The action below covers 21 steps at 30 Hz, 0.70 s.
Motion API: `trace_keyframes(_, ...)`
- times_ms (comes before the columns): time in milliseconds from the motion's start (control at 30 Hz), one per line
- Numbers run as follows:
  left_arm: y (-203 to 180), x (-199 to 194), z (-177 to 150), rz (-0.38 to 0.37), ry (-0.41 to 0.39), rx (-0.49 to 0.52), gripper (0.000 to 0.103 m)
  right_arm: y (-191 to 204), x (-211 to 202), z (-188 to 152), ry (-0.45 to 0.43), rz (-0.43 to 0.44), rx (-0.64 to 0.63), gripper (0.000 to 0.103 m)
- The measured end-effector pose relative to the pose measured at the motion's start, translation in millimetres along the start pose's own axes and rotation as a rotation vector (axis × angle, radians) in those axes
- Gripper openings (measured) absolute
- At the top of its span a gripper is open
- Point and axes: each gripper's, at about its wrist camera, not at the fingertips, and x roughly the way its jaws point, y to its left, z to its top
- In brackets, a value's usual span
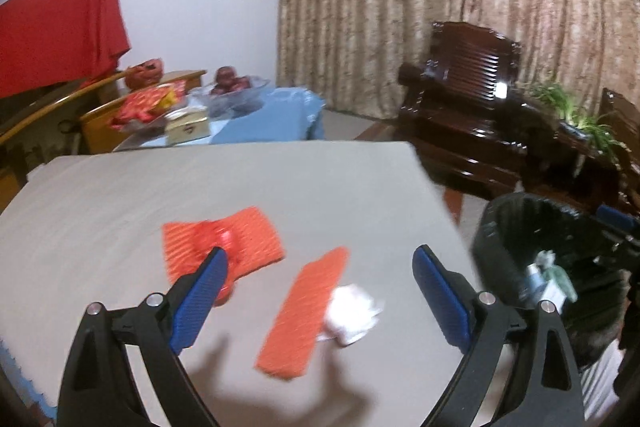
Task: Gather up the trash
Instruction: 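Move both open tools back to the orange foam nets on the table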
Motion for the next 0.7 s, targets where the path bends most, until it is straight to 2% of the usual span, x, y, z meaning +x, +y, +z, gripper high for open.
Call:
trace_keyframes(267,33.2,-1.8,-26.9,0.052,0.028,-0.015,0.091,42.7,21.1,1.4,0.019,0.076,-0.066,0.098)
trace_keyframes(400,42.3,5.6,-37.0,0.042,0.055,-0.026,0.091,52.7,29.1,1.4,0.025,0.086,-0.082,0.098)
trace_keyframes(700,32.5,30.2,-54.6,0.006,0.114,-0.023,0.087,65.6,47.7,-0.5,0.042,0.093,-0.111,0.098)
